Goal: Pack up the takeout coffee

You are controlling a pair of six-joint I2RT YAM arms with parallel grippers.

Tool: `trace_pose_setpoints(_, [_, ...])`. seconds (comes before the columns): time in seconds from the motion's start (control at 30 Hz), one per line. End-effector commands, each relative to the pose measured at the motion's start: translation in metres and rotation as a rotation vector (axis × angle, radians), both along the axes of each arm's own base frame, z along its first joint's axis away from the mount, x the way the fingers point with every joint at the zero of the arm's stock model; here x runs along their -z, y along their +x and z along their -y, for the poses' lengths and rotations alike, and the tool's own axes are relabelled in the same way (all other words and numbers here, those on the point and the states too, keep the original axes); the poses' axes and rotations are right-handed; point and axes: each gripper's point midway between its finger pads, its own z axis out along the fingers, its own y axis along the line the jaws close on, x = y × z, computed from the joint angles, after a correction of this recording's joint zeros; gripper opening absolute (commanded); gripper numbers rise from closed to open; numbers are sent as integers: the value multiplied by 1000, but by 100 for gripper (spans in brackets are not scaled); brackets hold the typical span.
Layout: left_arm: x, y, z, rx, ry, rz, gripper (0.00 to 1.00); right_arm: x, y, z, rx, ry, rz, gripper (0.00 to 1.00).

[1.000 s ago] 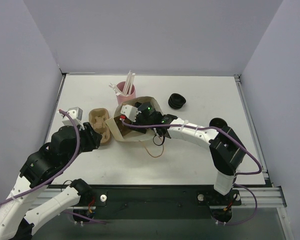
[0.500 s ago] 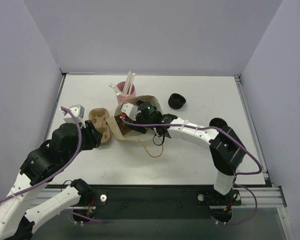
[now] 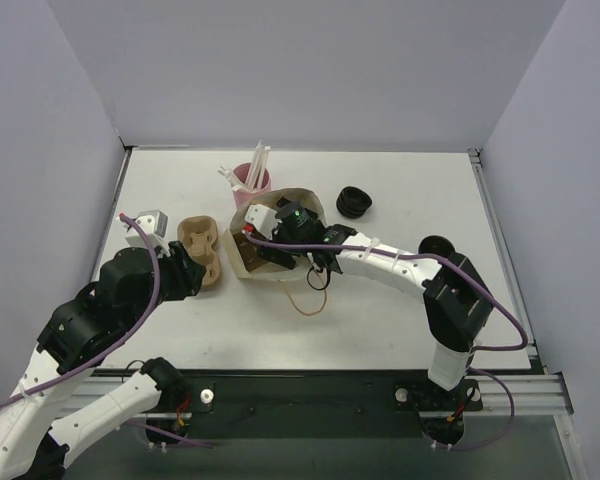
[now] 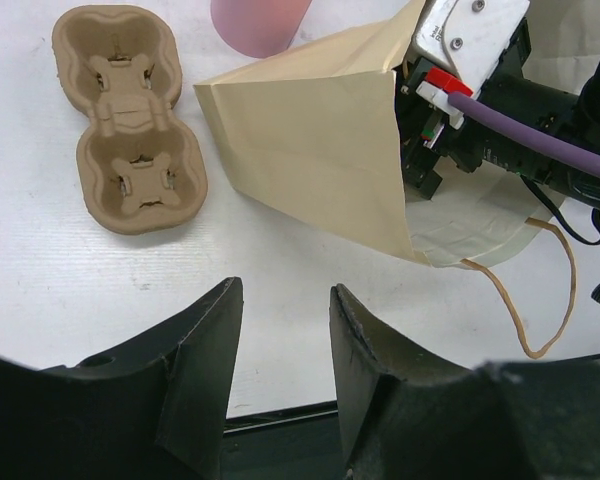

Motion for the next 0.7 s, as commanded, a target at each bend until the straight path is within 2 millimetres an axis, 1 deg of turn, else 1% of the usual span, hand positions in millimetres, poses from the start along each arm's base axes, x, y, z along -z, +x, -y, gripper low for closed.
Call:
trace_pose_setpoints(0.0, [-19, 4, 6, 23, -39, 60, 50, -38, 3, 10, 51, 49, 37, 91])
trace_pose_setpoints(0.1, [-20, 4, 7, 27, -39, 61, 50, -42, 5, 12, 64, 56, 38, 92])
trace_pose_setpoints(0.13, [-20, 4, 7, 31, -39, 63, 50, -43, 5, 13, 67, 57, 36, 94])
trace_pose_setpoints(0.17, [-20, 3, 7, 32, -40, 63, 50, -46, 7, 13, 72, 61, 39, 100])
trace_pose_setpoints(0.33, [-21, 3, 8, 33, -44, 66, 50, -55, 8, 14, 74, 61, 38, 100])
trace_pose_setpoints(0.57, [-22, 5, 10, 42, -46, 73, 50, -62, 11, 21, 93, 48, 34, 100])
trace_pose_setpoints(0.67, [-23, 6, 11, 46, -43, 79, 50, -70, 14, 23, 105, 57, 41, 100])
